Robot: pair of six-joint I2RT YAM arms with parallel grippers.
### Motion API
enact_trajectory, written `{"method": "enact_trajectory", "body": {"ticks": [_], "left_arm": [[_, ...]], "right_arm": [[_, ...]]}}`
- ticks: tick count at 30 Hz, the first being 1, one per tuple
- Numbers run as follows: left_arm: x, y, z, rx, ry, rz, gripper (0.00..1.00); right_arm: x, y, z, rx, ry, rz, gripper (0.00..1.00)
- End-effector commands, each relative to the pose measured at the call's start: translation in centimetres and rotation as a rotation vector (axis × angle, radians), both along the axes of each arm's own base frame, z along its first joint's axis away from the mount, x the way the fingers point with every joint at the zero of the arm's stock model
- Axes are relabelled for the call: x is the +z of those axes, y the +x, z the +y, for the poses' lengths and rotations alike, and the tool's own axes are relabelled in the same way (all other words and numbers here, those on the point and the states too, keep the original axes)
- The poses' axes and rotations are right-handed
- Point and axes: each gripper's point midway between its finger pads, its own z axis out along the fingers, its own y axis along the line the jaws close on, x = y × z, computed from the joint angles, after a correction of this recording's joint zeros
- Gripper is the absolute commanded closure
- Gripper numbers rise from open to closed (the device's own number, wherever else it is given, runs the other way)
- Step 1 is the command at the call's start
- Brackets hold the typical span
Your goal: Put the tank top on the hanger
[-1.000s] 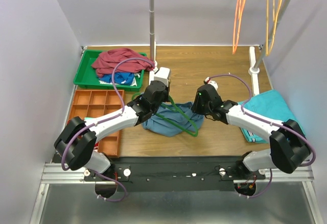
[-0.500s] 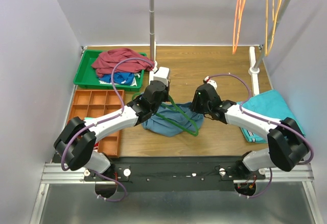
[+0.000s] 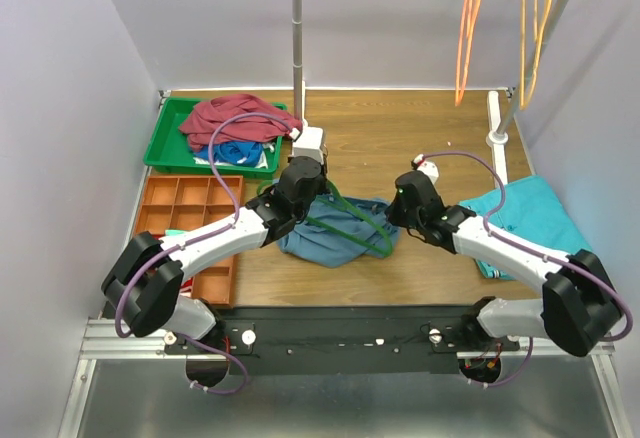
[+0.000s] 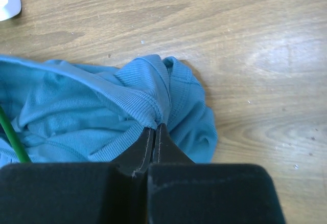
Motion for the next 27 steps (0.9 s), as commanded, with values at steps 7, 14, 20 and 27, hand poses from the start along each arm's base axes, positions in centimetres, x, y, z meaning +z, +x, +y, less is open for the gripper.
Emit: {"method": "enact_trajectory", "body": {"ticks": [7,14,20,27], "left_arm": [[2.5,3.4,1.5,0.241,-0.061,-0.059,1.00],[1.6,4.0,1.7,0.279,-0.062,-0.060,1.00],[0.9,4.9,2.4,0.329,-0.056,-0.044,1.00],[0.7,5.7,3.0,0.375,-0.040,-0.052,1.00]], "right_arm": [[0.7,-2.8,-2.7,-0.051,0.003,-0.003,0.99],[2.2,-3.5,-3.9,-0.070,-0.015,-0.019,0.99],[2.8,-4.2,-4.2,-0.061,-0.009,-0.014,0.99],[2.7,-4.8,-4.3,-0.059,-0.003,-0.001,0.99]]}}
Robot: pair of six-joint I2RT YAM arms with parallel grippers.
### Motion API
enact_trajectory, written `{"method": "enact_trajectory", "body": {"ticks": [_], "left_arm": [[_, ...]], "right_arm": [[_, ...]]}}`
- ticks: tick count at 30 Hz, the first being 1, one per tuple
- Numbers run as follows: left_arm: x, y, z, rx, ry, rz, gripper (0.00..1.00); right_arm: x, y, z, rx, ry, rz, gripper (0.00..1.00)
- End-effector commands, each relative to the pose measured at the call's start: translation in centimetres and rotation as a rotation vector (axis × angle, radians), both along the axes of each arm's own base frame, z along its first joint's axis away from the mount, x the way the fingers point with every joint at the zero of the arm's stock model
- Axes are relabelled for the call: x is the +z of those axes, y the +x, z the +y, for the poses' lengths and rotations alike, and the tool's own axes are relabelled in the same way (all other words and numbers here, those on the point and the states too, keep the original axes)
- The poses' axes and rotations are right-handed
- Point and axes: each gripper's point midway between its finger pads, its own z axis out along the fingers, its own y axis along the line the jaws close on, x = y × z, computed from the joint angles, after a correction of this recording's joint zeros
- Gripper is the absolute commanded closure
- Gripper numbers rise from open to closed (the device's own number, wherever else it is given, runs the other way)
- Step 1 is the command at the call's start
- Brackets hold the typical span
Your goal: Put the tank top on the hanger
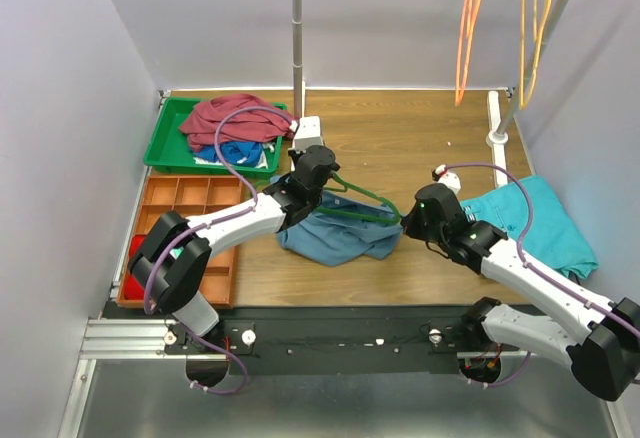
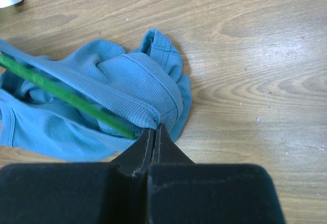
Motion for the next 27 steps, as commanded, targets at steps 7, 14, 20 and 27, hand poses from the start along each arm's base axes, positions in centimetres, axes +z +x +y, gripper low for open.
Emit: {"method": "enact_trajectory", "body": {"ticks": [7,14,20,27], "left_arm": [[1.0,1.3,1.7,0.111,-0.003,-0.055,1.00],[-0.1,1.0,2.1,0.117,0.004,-0.047,1.00],[-0.3,1.0,1.9,0.109,-0.008,-0.046,1.00],[-0.5,0.9,1.9,0.117,-0.005,-0.046,1.00]], "right_arm": [[0.8,0.0,-0.8,-0.038,-0.029,0.007,0.99],[3.3,1.1,-0.8,-0.043,-0.062,-0.022,0.99],[4.0,1.6,-0.7,-0.030,-0.083,-0.024,0.99],[6.0,3.0,1.0,0.023,-0.087,-0.031,0.99]]}}
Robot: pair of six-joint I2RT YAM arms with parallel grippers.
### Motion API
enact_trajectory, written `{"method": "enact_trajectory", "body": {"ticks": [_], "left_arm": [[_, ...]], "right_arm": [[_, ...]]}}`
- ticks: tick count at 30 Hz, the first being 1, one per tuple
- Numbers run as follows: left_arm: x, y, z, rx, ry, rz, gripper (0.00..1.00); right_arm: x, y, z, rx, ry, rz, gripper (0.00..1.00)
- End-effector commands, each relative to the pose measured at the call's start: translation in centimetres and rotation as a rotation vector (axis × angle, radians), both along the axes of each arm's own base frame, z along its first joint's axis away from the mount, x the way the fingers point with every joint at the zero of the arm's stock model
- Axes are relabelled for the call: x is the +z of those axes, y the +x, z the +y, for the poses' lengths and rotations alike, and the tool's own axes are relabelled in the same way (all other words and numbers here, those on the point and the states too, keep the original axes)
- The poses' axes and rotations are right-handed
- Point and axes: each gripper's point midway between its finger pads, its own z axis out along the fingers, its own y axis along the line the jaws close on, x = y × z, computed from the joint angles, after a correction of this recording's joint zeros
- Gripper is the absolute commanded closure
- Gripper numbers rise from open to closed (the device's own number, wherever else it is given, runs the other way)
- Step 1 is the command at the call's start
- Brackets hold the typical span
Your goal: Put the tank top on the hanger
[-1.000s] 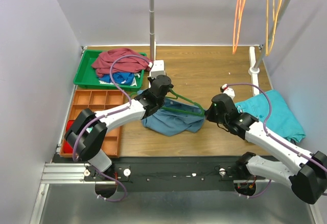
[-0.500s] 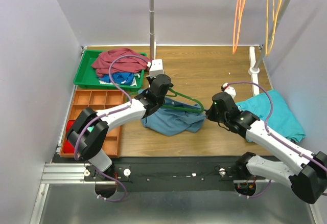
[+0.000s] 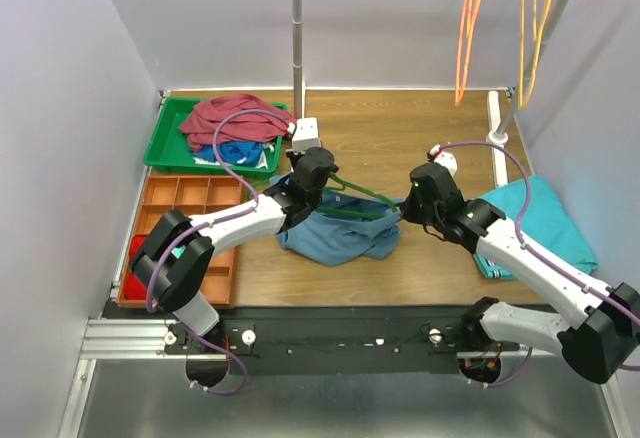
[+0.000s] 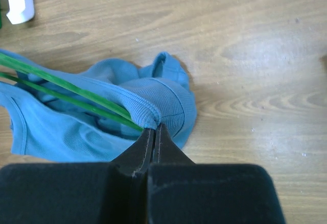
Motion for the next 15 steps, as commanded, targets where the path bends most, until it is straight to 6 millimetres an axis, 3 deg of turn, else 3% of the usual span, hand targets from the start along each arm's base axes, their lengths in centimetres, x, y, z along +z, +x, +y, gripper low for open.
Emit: {"method": "enact_trajectory", "body": {"ticks": [1,15], "left_arm": [[-0.1,0.5,1.1,0.072,-0.004,-0.023,1.00],[0.3,0.1,0.8,0.114,0.017,-0.051,1.00]], "right_arm": [[2.8,1.4,0.9,0.039,-0.019,-0.029,0.99],[4.6,3.4,5.6,0.172,0.053,0.000,0.99]]}}
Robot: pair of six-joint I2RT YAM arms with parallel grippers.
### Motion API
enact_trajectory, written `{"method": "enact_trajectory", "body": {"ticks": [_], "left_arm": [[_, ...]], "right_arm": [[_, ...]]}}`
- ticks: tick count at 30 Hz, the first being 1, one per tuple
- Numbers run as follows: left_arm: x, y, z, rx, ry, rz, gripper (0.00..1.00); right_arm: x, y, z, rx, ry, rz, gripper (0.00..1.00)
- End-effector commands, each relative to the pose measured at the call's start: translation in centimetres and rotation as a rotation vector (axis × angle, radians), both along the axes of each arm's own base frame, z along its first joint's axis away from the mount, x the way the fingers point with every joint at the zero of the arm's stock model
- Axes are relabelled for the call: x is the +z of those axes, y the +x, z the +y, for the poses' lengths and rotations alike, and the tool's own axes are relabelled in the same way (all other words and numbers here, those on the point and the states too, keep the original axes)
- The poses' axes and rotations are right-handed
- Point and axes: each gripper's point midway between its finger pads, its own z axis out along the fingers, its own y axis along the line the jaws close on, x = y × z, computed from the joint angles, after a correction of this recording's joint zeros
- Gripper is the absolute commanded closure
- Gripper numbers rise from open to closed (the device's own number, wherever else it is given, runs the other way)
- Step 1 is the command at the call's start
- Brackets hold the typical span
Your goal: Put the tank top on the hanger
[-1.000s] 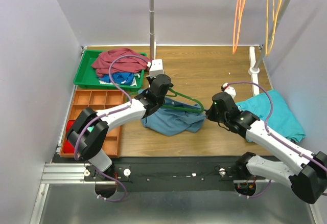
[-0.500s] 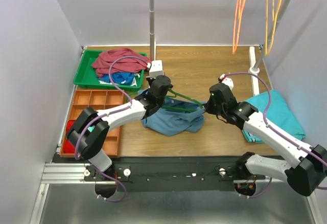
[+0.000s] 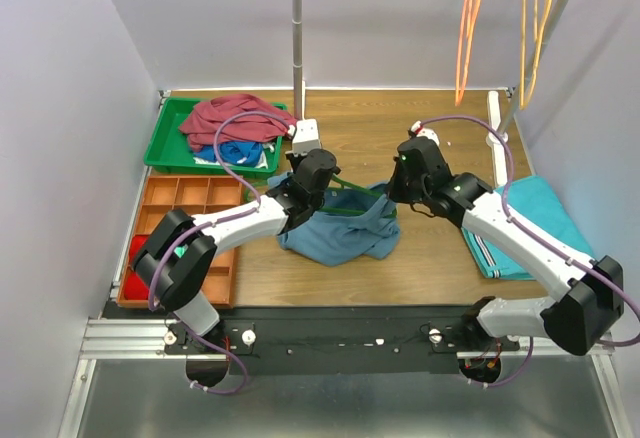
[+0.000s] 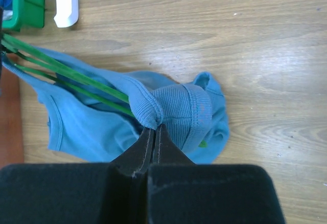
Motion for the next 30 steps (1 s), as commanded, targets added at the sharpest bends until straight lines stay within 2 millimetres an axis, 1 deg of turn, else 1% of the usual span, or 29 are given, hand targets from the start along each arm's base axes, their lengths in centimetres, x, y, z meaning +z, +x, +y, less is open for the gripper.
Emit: {"method": "enact_trajectory", "body": {"ticks": [1,3,5,7,8,10,11,12,14,15,16,17,19,20,23,25,26,27,28,29,30], "left_arm": [[0.5,0.2,0.4,0.076,0.000,-0.044,1.00],[0.6,0.2,0.1,0.076,-0.002,-0.047,1.00],[0.6,0.2,-0.2,0.075,-0.006,-0.049,1.00],[0.6,0.1,-0.4,0.072,-0.009,-0.049,1.00],[0.8,0.1,-0.5,0.071,-0.012,-0.052,1.00],[0.9,0.1,-0.6,0.072,-0.012,-0.055,1.00],[1.0,0.0,-0.8,0.066,-0.015,-0.056,1.00],[1.0,-0.1,-0.9,0.064,-0.015,-0.057,1.00],[1.3,-0.3,-1.2,0.057,-0.017,-0.059,1.00],[1.3,-0.4,-1.3,0.055,-0.017,-0.060,1.00],[1.4,-0.4,-1.4,0.053,-0.016,-0.061,1.00],[1.7,-0.4,-1.5,0.051,-0.020,-0.064,1.00],[1.8,-0.5,-1.7,0.046,-0.017,-0.064,1.00],[1.9,-0.5,-1.7,0.045,-0.018,-0.065,1.00],[2.7,-0.6,-1.7,0.041,-0.019,-0.076,1.00],[3.4,-0.8,-1.6,0.035,-0.011,-0.081,1.00],[3.9,-0.8,-1.6,0.027,-0.009,-0.085,1.00],[4.4,-0.8,-1.7,0.014,-0.009,-0.090,1.00],[5.0,-1.1,-1.6,0.007,0.011,-0.091,1.00],[5.7,-1.1,-1.6,0.004,0.010,-0.099,1.00],[6.0,-1.3,-1.8,-0.010,0.012,-0.098,1.00]], "right_arm": [[1.2,0.4,2.0,0.073,0.045,0.010,0.99],[1.6,0.8,2.5,0.080,0.060,0.004,0.97],[1.3,1.0,3.2,0.093,0.070,0.016,0.96],[1.7,1.6,3.9,0.098,0.089,0.006,0.96],[1.3,1.9,4.1,0.096,0.085,0.016,0.95],[1.6,2.5,4.7,0.101,0.094,0.011,0.94],[1.6,2.9,4.8,0.094,0.090,0.008,0.93],[1.1,3.3,4.9,0.086,0.079,0.014,0.92],[1.3,4.0,5.3,0.080,0.084,0.006,0.86],[0.9,4.4,5.6,0.079,0.080,0.014,0.85],[1.0,4.6,5.7,0.080,0.079,0.014,0.85],[1.5,5.0,6.1,0.085,0.089,0.006,0.82],[1.5,5.3,6.4,0.087,0.084,0.009,0.79],[1.8,5.4,6.5,0.089,0.088,0.003,0.74],[2.9,5.5,6.7,0.116,0.098,-0.032,0.64],[2.9,5.0,6.4,0.140,0.086,-0.037,0.56],[3.7,4.5,6.2,0.151,0.093,-0.058,0.46],[4.0,4.3,6.0,0.156,0.096,-0.073,0.42],[3.6,3.8,5.5,0.172,0.078,-0.077,0.39],[5.2,3.1,5.2,0.187,0.102,-0.120,0.33],[5.8,2.9,5.2,0.201,0.111,-0.146,0.29]]}}
